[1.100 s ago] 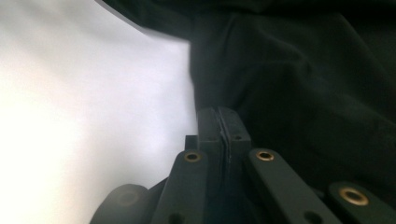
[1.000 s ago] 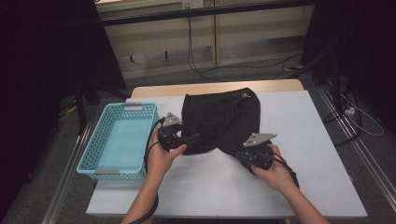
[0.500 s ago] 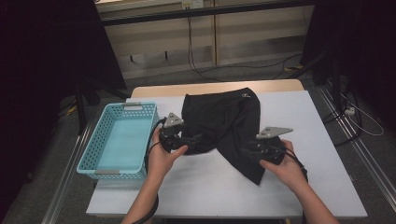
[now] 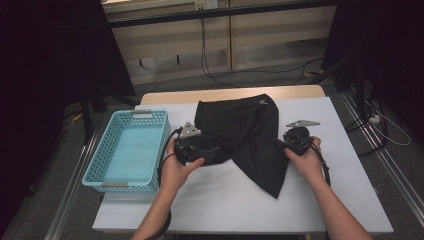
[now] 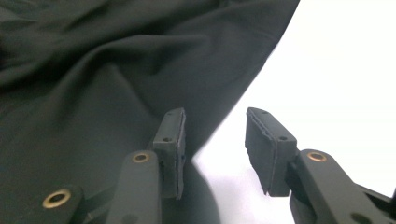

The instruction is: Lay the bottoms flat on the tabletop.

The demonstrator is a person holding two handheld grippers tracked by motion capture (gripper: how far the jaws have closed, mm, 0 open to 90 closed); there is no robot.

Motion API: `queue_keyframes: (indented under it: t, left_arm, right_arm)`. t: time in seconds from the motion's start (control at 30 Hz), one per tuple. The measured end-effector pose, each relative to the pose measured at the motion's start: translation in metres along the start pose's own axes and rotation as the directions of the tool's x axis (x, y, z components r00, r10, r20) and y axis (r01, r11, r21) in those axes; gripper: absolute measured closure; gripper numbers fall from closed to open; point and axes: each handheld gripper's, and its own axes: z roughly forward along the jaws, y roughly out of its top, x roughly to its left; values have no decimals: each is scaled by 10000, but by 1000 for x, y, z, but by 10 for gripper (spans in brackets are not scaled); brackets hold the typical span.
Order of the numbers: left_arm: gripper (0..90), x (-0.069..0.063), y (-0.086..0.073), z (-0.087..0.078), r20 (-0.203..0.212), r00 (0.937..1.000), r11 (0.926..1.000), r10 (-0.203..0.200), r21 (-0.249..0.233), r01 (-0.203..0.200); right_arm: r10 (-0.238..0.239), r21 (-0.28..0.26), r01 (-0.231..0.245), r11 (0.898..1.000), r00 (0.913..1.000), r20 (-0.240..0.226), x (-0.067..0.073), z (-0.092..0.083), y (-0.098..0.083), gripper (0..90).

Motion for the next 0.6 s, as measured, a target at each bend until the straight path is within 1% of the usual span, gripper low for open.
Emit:
queue_keyframes:
  t: [0.03, 0.07, 0.1, 0.13, 0.17, 0.2, 0.23, 0.27, 0.3, 0.33, 0.37, 0.43, 0.47, 0.53, 0.57, 0.6]
  left_arm:
    - [237, 0, 0, 0, 4, 10000, 10000, -6, 17, 6]
    - [237, -1, -1, 0, 11, 10000, 10000, 3, 18, -3]
    - [237, -1, 0, -1, 22, 10000, 10000, -5, 3, 5]
    - [237, -1, 0, -1, 26, 10000, 10000, 33, -6, -33]
    - [237, -1, 0, -1, 53, 10000, 10000, 0, -25, 0]
    - [237, -1, 0, -1, 53, 10000, 10000, 0, -25, 0]
    - [237, -1, 0, -2, 51, 10000, 10000, 8, -53, -8]
    - [237, -1, 0, -2, 41, 10000, 10000, 5, -63, -5]
    - [237, -1, 0, -2, 41, 10000, 10000, 5, -63, -5]
    - [236, -1, -1, -3, -3, 10000, 10000, 27, -82, -27]
    - [235, -1, -1, -3, -3, 10000, 10000, 27, -82, -27]
    - [235, -2, -1, -3, 20, 10000, 10000, 6, -89, -5]
    - [235, -2, -1, -3, 20, 10000, 10000, 6, -89, -5]
    - [235, -2, 0, -3, 74, 10000, 9999, -4, -120, 5]
    - [235, -3, 0, -3, 104, 9999, 9999, 5, -119, -3]
    - [235, -3, 0, -2, 120, 9999, 9999, 2, -126, 0]
  right_arm:
    - [52, 44, -52, 10000, 10000, 66, 0, 4, 1, 581]
    - [405, -15, -406, 9992, 9991, -154, 1, 12, 3, 581]
    - [417, 140, -414, 9990, 9990, -162, 2, 17, 3, 596]
    - [197, 99, -198, 9998, 9998, 103, 5, 18, 3, 624]
    - [100, 117, -103, 9999, 9996, 251, 7, 19, 4, 652]
    - [-14, 93, 11, 10000, 9997, 231, 9, 19, 4, 711]
    - [0, 115, -1, 9999, 10000, 59, 9, 19, 4, 792]
    - [187, 138, -184, 9997, 9997, -179, 7, 19, 4, 853]
    - [418, 114, -413, 9991, 9983, -413, 5, 19, 3, 893]
    - [615, 98, -610, 9981, 9964, -579, 3, 19, 3, 899]
    - [676, 116, -670, 9977, 9957, -632, 2, 18, 3, 900]
    - [428, 92, -424, 9991, 9981, -438, -1, 16, 5, 900]
    - [428, 92, -424, 9991, 9981, -438, -1, 16, 5, 900]
    - [450, 31, -449, 9990, 9985, -313, -7, 14, 7, 900]
    - [488, -119, -490, 9987, 9986, -213, -11, 13, 8, 900]
    - [461, -206, -461, 9987, 9989, -6, -15, 10, 11, 900]
